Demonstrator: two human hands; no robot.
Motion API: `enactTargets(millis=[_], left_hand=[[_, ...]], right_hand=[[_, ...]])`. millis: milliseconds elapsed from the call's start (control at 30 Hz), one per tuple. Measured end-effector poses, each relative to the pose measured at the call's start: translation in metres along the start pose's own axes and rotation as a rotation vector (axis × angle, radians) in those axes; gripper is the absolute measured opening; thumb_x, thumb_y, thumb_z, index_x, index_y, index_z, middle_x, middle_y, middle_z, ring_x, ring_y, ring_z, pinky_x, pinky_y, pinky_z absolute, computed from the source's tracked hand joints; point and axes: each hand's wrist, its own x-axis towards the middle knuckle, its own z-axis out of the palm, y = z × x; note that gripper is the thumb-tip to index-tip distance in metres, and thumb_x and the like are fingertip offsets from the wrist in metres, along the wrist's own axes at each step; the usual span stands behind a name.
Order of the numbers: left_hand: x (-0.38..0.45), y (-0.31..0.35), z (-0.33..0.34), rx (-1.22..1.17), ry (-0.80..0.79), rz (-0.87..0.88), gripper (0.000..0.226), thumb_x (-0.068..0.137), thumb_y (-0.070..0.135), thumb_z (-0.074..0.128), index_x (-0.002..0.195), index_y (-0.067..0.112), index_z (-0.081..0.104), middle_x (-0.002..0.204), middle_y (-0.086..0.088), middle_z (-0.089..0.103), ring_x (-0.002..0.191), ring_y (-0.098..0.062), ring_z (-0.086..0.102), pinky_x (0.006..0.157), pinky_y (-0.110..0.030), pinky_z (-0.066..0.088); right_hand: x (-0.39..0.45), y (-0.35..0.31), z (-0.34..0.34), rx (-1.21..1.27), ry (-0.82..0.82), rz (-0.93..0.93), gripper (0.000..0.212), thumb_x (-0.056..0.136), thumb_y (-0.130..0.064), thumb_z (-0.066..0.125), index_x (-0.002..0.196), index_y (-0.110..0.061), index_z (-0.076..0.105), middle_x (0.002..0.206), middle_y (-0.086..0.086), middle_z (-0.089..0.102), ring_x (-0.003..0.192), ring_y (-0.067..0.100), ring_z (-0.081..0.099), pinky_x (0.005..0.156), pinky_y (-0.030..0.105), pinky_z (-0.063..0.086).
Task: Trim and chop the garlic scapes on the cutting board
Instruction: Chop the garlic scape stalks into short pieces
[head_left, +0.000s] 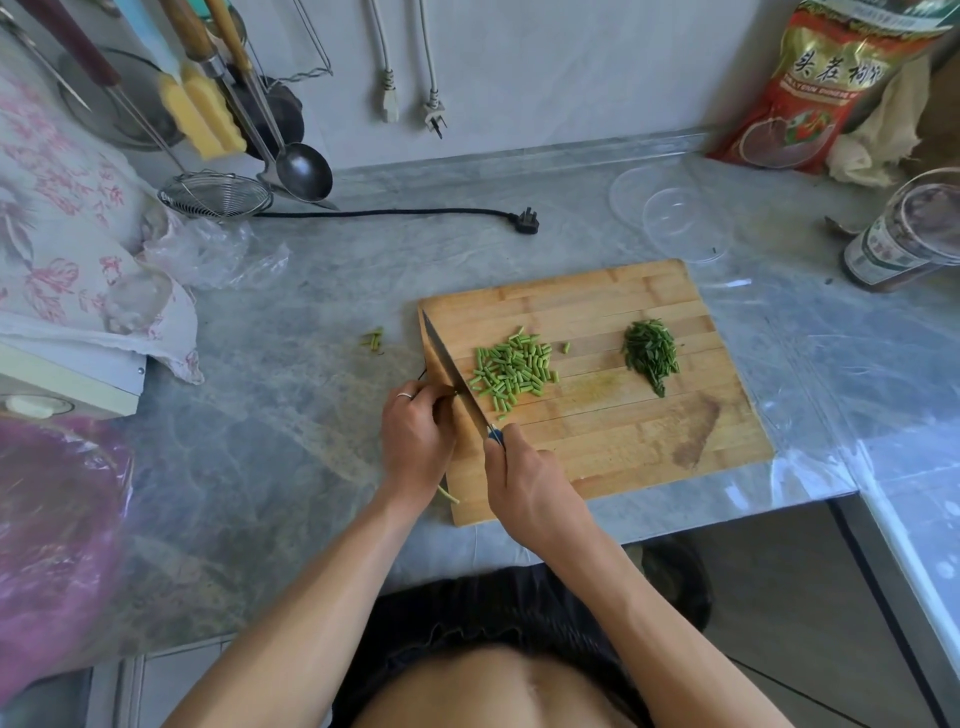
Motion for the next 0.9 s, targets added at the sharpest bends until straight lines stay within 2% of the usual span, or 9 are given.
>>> enactTargets(millis=[233,367,433,500,567,633,700,767,900], left_hand=[[0.000,-0.005,0.006,-0.032,0.026,-0.023,0.021,0.087,0.016,0.058,0.097,0.021,0.076,0.088,-0.002,0.066,0.086,-0.024,0.061,0.077,-0.047,0.050],[-0.002,-0.003,0.007,-0.051,0.038,-0.037,0.022,0.088,0.016,0.058,0.100,0.022,0.075,0.089,-0.001,0.064,0.089,-0.024,0.059,0.078,-0.049,0.050],[-0.005,-0.002,0.007,-0.062,0.044,-0.030,0.022,0.088,0.014,0.060,0.102,0.022,0.075,0.089,0.000,0.062,0.089,-0.024,0.059,0.078,-0.048,0.050],[-0.005,0.001,0.005,-0.064,0.048,-0.024,0.023,0.088,0.015,0.060,0.102,0.024,0.075,0.088,0.002,0.061,0.088,-0.024,0.059,0.078,-0.047,0.050],[-0.005,0.002,0.003,-0.053,0.046,-0.007,0.023,0.088,0.016,0.059,0.103,0.024,0.076,0.088,0.002,0.061,0.087,-0.024,0.060,0.078,-0.048,0.050],[-0.005,0.002,0.000,-0.021,0.035,0.023,0.023,0.088,0.017,0.059,0.102,0.021,0.076,0.090,0.001,0.063,0.087,-0.025,0.061,0.078,-0.048,0.050],[-0.005,0.001,-0.001,0.027,0.028,0.048,0.023,0.086,0.015,0.059,0.101,0.018,0.076,0.092,-0.002,0.064,0.086,-0.027,0.062,0.077,-0.048,0.051],[-0.007,0.000,-0.003,0.053,0.036,0.055,0.023,0.084,0.013,0.059,0.100,0.016,0.076,0.094,-0.004,0.064,0.085,-0.029,0.063,0.077,-0.048,0.052],[-0.007,0.002,-0.003,0.053,0.032,0.068,0.025,0.084,0.004,0.061,0.101,0.013,0.076,0.096,-0.005,0.067,0.089,-0.029,0.063,0.081,-0.047,0.051]], right_hand=[[-0.004,-0.010,-0.001,-0.043,-0.020,-0.024,0.025,0.104,-0.034,0.032,0.091,-0.013,0.034,0.053,0.004,0.039,0.040,0.020,0.032,0.041,0.028,0.019],[-0.001,-0.005,0.009,-0.087,0.006,-0.017,0.023,0.104,-0.035,0.031,0.093,-0.015,0.032,0.052,0.002,0.036,0.039,0.021,0.032,0.038,0.025,0.017],[0.003,-0.004,0.011,-0.159,0.002,-0.016,0.033,0.103,-0.045,0.020,0.096,-0.016,0.033,0.058,-0.003,0.034,0.041,0.013,0.031,0.036,0.022,0.017],[0.008,-0.007,0.013,-0.156,-0.017,0.031,0.052,0.094,-0.057,0.004,0.102,-0.018,0.036,0.067,-0.007,0.036,0.052,0.005,0.033,0.043,0.017,0.022],[0.011,-0.008,0.012,-0.074,-0.042,0.087,0.043,0.099,-0.049,0.012,0.106,-0.017,0.040,0.072,-0.008,0.039,0.059,0.003,0.034,0.055,0.017,0.030],[0.009,-0.009,0.008,-0.037,-0.063,0.127,0.029,0.102,-0.038,0.022,0.108,-0.017,0.041,0.073,-0.007,0.042,0.061,0.002,0.036,0.058,0.018,0.032],[0.008,-0.005,0.004,0.030,-0.063,0.162,0.028,0.103,-0.037,0.026,0.107,-0.016,0.044,0.076,-0.004,0.047,0.063,0.006,0.042,0.058,0.025,0.038],[0.007,-0.003,0.000,0.084,-0.036,0.176,0.028,0.103,-0.037,0.027,0.107,-0.016,0.046,0.083,0.002,0.054,0.070,0.016,0.050,0.069,0.032,0.042],[0.009,-0.001,-0.008,0.104,0.005,0.178,0.022,0.102,-0.036,0.029,0.100,-0.019,0.042,0.086,0.005,0.055,0.076,0.021,0.050,0.072,0.033,0.040]])
